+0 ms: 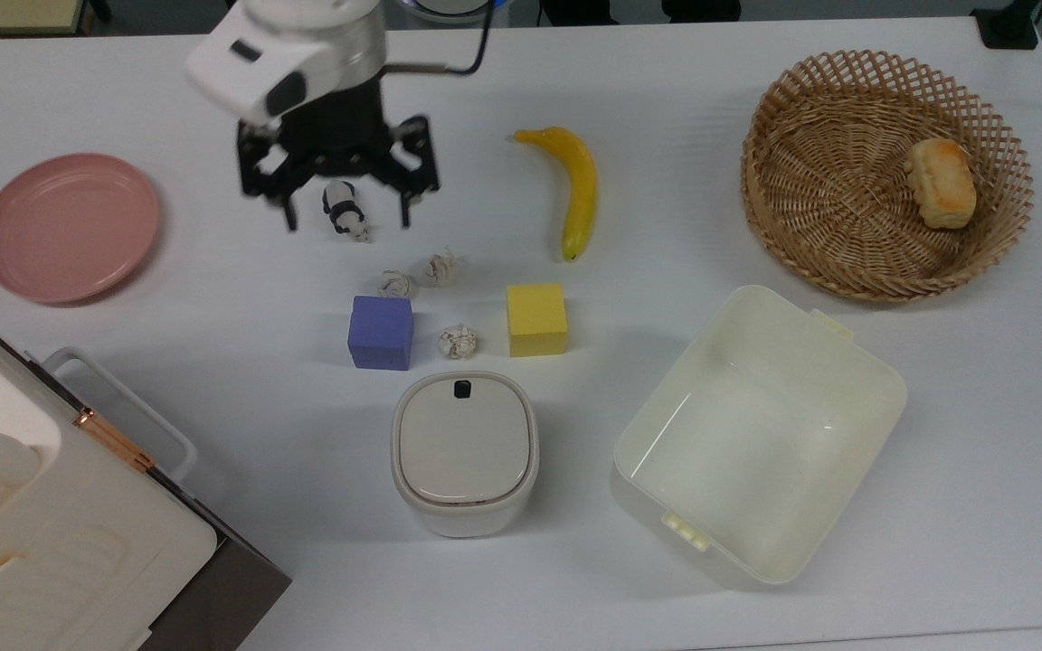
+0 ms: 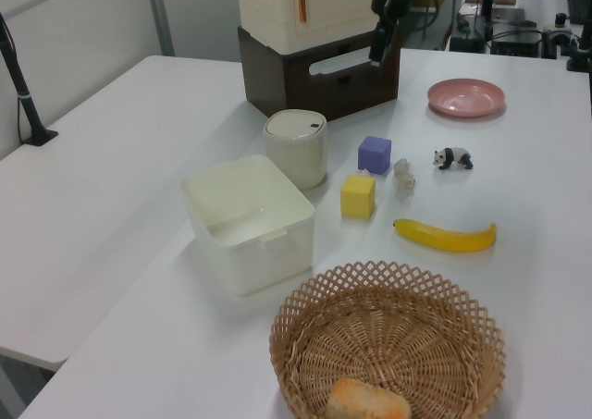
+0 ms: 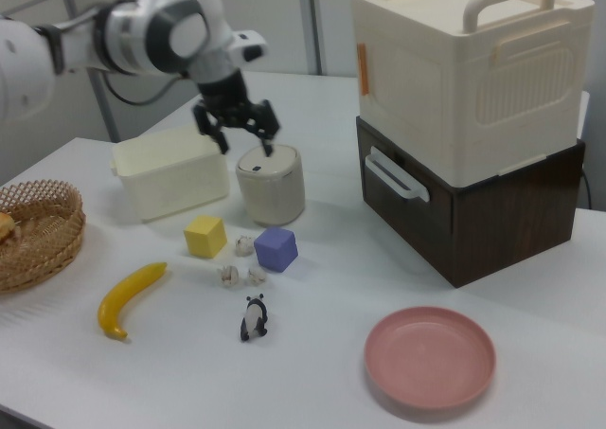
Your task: Open the trash can
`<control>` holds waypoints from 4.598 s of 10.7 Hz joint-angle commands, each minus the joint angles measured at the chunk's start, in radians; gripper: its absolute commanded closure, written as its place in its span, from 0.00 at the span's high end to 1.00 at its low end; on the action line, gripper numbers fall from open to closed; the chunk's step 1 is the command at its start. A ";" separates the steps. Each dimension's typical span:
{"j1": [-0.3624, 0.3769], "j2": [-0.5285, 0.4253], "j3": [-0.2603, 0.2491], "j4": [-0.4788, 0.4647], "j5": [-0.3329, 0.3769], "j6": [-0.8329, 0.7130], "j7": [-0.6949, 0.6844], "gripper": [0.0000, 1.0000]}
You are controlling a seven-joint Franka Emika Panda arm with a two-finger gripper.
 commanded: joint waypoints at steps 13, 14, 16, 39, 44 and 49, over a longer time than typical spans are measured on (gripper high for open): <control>0.072 -0.165 0.002 -0.017 0.001 -0.353 0.085 0.00; 0.075 -0.161 0.001 -0.016 0.010 -0.351 0.085 0.00; 0.088 -0.156 0.001 -0.010 0.015 -0.303 0.085 0.00; 0.121 0.261 -0.004 -0.011 -0.004 0.619 0.098 0.00; 0.116 0.249 -0.010 -0.014 0.002 0.624 0.098 0.00; 0.116 0.255 -0.010 -0.045 0.002 0.620 0.098 0.00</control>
